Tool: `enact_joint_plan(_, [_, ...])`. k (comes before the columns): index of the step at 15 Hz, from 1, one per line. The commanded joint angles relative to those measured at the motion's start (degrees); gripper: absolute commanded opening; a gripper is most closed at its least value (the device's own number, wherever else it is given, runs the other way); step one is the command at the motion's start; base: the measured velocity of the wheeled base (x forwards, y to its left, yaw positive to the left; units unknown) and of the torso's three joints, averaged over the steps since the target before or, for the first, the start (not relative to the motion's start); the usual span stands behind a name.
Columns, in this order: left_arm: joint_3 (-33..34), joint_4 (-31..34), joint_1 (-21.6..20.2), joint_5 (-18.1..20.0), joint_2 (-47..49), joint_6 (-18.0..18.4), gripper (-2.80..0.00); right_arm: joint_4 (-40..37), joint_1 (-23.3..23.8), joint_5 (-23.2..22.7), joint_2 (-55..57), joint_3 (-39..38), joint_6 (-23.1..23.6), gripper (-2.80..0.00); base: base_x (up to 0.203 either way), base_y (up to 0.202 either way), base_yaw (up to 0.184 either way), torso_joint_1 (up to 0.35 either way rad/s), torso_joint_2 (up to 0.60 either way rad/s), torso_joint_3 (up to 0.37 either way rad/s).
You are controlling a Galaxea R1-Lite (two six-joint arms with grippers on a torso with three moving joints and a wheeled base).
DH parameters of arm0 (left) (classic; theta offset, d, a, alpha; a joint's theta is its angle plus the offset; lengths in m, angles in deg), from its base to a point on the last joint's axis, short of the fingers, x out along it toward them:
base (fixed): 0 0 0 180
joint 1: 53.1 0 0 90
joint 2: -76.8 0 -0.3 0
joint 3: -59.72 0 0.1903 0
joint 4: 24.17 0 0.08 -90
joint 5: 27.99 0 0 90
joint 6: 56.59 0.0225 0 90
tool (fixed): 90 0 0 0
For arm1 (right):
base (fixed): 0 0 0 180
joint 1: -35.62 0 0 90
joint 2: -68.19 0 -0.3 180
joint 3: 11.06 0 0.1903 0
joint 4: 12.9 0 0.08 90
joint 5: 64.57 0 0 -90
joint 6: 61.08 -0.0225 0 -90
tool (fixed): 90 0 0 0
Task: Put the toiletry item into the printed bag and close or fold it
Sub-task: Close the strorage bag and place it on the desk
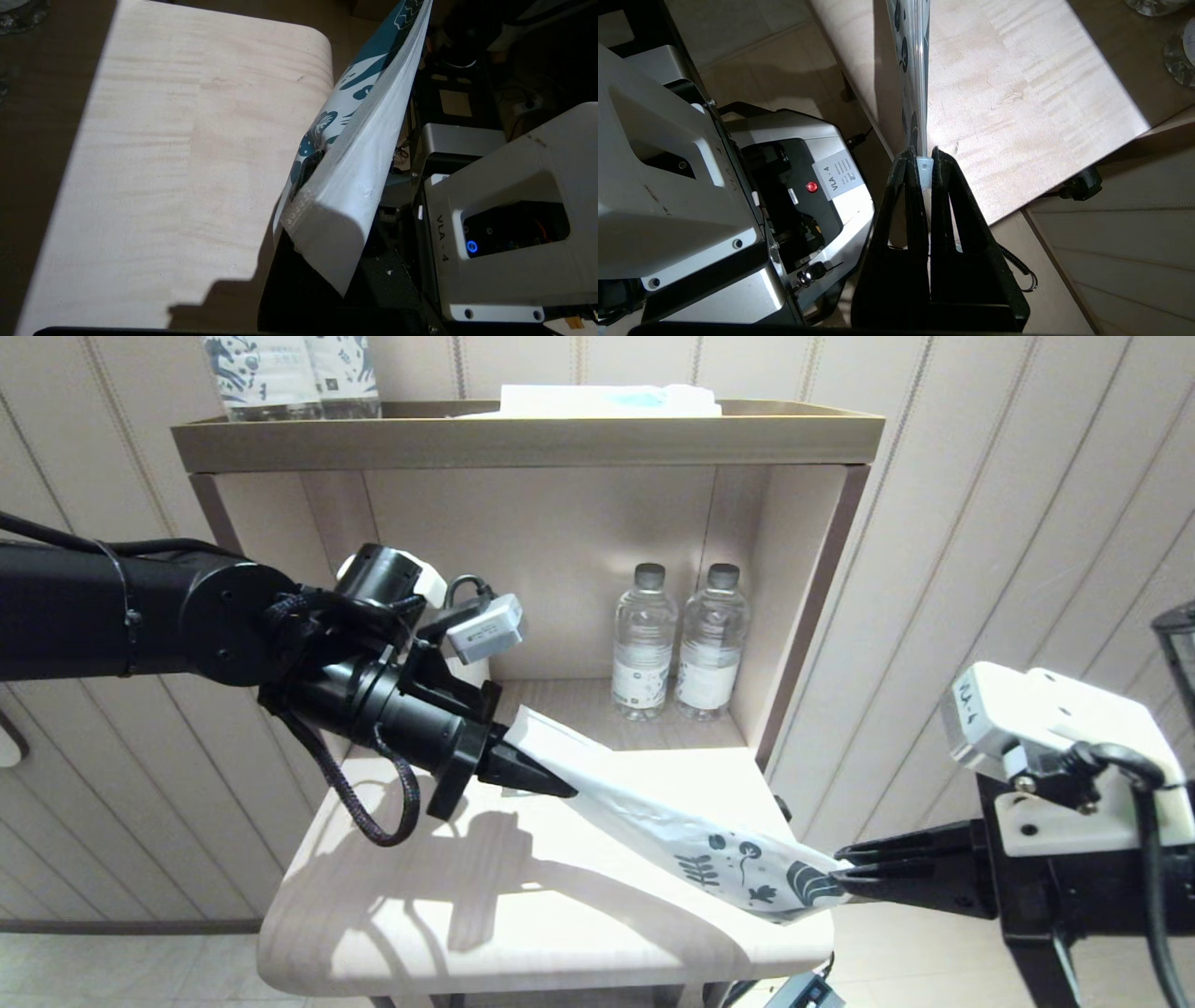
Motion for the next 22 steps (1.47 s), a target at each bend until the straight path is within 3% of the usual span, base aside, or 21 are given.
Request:
enact_joint_plan(1, [0.00, 0.16, -0.01, 0.31, 0.08, 0.24, -2.80, -0.18, 0.34, -0.07, -0.67, -0.53, 0.14, -2.80, 0.000, 0.000, 0.000, 0.000, 0.00, 0.000])
enact_joint_plan(7, [0.00, 0.16, -0.01, 0.31, 0.17, -0.02, -2.80, -0.18, -0.27, -0.16, 1.00, -0.03, 0.23, -2.80, 0.000, 0.000, 0.000, 0.000, 0.00, 0.000])
enact_joint_plan(8, [0.00, 0.16, -0.01, 0.31, 0.08, -0.02, -2.80, 0.03, -0.28, -0.09, 1.26, -0.59, 0.32, 0.00, 0.000, 0.000, 0.000, 0.000, 0.00, 0.000])
enact_joint_plan(11, [0.09, 0.24, -0.01, 0.31, -0.09, -0.02, -2.80, 4.95, -0.45, -0.07, 2.45, -1.56, 0.23, 0.00, 0.000, 0.000, 0.000, 0.000, 0.00, 0.000])
enact_joint_plan(16, [-0.23, -0.09, -1.25, 0.24, 1.96, -0.26, -2.80, 5.19, -0.02, -0.07, 2.35, -0.97, 0.06, 0.00, 0.000, 0.000, 0.000, 0.000, 0.00, 0.000])
enact_joint_plan(22, [-3.83, -0.18, -7.15, -0.18, 6.20, -7.01, -2.80, 5.20, 0.76, 0.37, -2.43, -0.14, -1.81, 0.00, 0.000, 0.000, 0.000, 0.000, 0.00, 0.000])
